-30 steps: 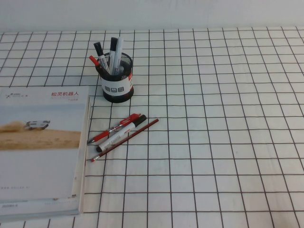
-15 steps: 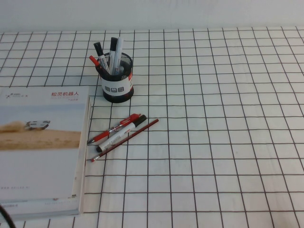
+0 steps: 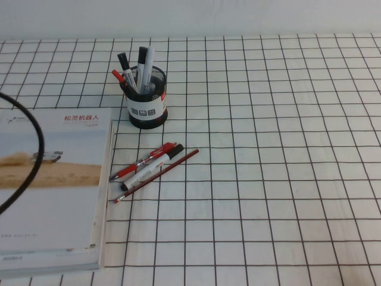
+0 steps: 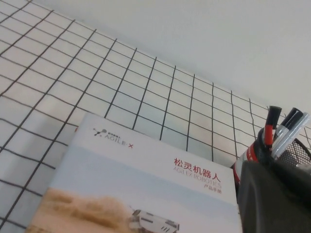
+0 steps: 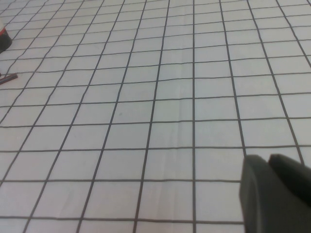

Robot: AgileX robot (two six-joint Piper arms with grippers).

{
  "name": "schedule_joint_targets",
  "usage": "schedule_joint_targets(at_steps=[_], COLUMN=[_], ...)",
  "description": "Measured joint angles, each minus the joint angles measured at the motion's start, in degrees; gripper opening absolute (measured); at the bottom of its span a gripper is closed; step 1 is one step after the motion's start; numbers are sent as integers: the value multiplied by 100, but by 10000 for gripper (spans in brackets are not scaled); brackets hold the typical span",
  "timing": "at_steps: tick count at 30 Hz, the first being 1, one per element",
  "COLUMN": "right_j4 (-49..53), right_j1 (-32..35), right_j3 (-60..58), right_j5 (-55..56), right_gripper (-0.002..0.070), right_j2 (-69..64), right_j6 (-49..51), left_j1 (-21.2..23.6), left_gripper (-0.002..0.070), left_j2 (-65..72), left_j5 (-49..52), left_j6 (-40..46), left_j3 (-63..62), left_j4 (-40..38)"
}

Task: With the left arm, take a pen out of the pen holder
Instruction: 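Take a marker out of the pen holder and lay it on the table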

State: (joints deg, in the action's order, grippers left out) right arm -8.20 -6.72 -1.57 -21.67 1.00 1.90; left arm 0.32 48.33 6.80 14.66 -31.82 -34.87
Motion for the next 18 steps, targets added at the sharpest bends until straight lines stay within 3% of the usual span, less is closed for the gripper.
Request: schedule_joint_targets(at_steps=[5, 11, 15, 18], right_j4=[0, 0, 0, 0], right_j1=[0, 0, 0, 0], right_j3=[0, 0, 0, 0], right_j5=[0, 0, 0, 0], right_gripper=[-15, -15, -15, -15], right_j2=[0, 0, 0, 0], right_j6=[0, 0, 0, 0], left_j1=[-746, -2065, -2549, -2714], left_gripper=[0, 0, 0, 0], left_j2=[859, 1892, 2514, 3004], left_j5=[-775, -2327, -3375, -4115], left_j6=[25, 26, -324, -1103], left_j3=[-274, -347, -347, -352], left_j4=[-12, -12, 101, 655])
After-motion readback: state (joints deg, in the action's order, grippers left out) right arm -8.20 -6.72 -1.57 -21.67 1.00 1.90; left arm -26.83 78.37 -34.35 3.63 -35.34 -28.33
